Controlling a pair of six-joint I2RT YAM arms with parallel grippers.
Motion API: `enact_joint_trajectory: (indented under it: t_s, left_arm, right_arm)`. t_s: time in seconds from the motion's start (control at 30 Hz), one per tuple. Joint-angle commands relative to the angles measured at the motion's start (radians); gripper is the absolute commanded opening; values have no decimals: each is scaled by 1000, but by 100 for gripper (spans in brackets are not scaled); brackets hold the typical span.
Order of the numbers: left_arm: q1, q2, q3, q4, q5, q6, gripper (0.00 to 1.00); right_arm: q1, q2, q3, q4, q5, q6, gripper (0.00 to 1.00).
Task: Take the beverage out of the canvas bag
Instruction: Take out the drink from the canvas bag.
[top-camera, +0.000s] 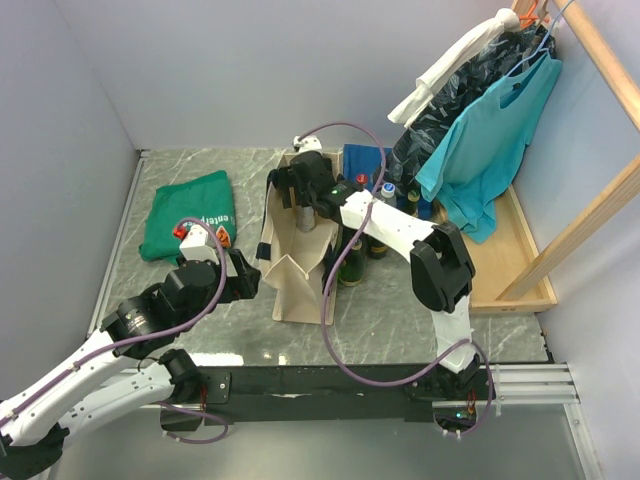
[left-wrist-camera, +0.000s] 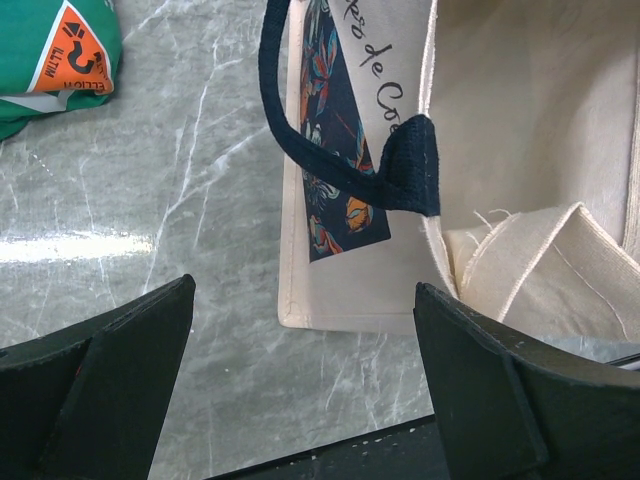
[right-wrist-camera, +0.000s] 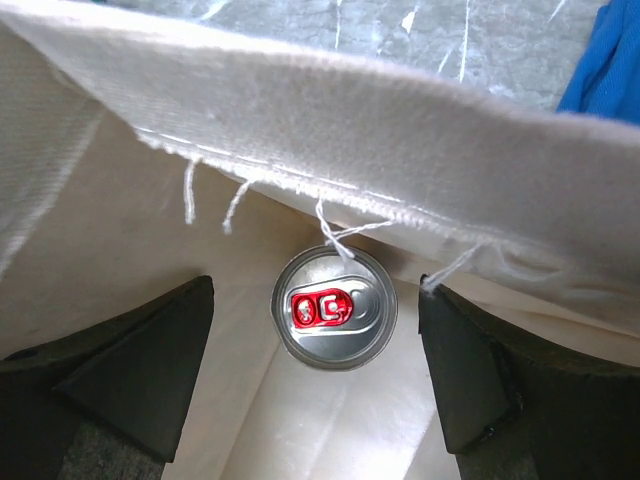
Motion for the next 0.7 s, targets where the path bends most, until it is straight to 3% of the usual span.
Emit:
enact_joint_trajectory:
  t_s: [0.0,0.67]
  left_arm:
    - [-4,-7,16,14,-13,-7,96]
    - [-4,-5,16,14,-15,-9,96]
  right_arm:
    - [6,30,55,8,6,-5,89]
    - [6,88,103,-67,47,1,87]
